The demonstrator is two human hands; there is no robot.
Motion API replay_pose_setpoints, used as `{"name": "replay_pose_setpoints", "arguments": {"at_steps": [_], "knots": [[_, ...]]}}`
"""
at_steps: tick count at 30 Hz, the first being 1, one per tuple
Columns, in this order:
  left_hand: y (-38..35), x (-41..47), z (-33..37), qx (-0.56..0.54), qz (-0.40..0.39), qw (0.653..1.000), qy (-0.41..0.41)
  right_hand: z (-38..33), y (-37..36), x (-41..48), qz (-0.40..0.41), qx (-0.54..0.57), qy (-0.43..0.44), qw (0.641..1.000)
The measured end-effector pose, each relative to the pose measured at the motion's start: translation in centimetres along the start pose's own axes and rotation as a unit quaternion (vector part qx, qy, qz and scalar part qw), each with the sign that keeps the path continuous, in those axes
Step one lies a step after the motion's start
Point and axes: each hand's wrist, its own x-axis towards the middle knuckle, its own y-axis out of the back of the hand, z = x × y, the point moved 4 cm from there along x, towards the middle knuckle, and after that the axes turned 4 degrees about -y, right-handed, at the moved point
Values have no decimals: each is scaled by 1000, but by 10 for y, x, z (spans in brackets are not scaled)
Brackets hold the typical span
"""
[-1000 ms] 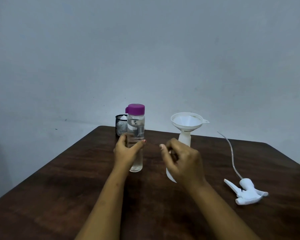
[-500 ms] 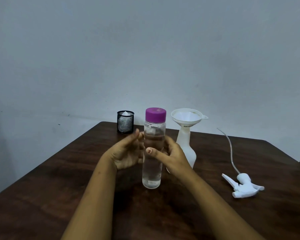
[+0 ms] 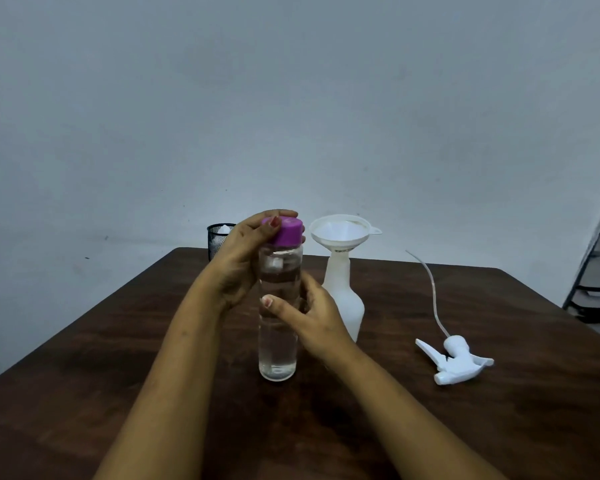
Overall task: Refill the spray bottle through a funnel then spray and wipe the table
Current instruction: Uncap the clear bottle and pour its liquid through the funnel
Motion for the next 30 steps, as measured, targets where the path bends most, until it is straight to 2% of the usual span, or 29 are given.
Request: {"name": "replay_pose_setpoints", "arguments": {"at_steps": [5, 11, 16, 18, 22, 25, 27, 30], "knots": [[1, 0, -4, 24, 43, 998, -35, 0, 0, -1, 17, -17, 12, 1000], [-9, -5, 1, 58, 98, 993, -40, 0, -4, -3, 57, -24, 30, 998], [-19, -10, 8, 150, 225, 958, -96, -5, -5, -4, 125, -64, 64, 988], [-22, -10, 6, 185, 251, 945, -101, -4, -2, -5, 131, -70, 74, 986], [-32, -10, 3, 233, 239, 937, -100, -1, 3, -4, 136, -64, 83, 985], [-32, -11, 0, 174, 208, 960, -74, -1, 3, -4, 143, -57, 85, 984], [-30, -11, -3, 128, 160, 978, -46, -2, 5, -4, 152, -59, 89, 983], [-33, -11, -6, 122, 100, 986, -44, -4, 8, -5, 157, -78, 98, 980]]}}
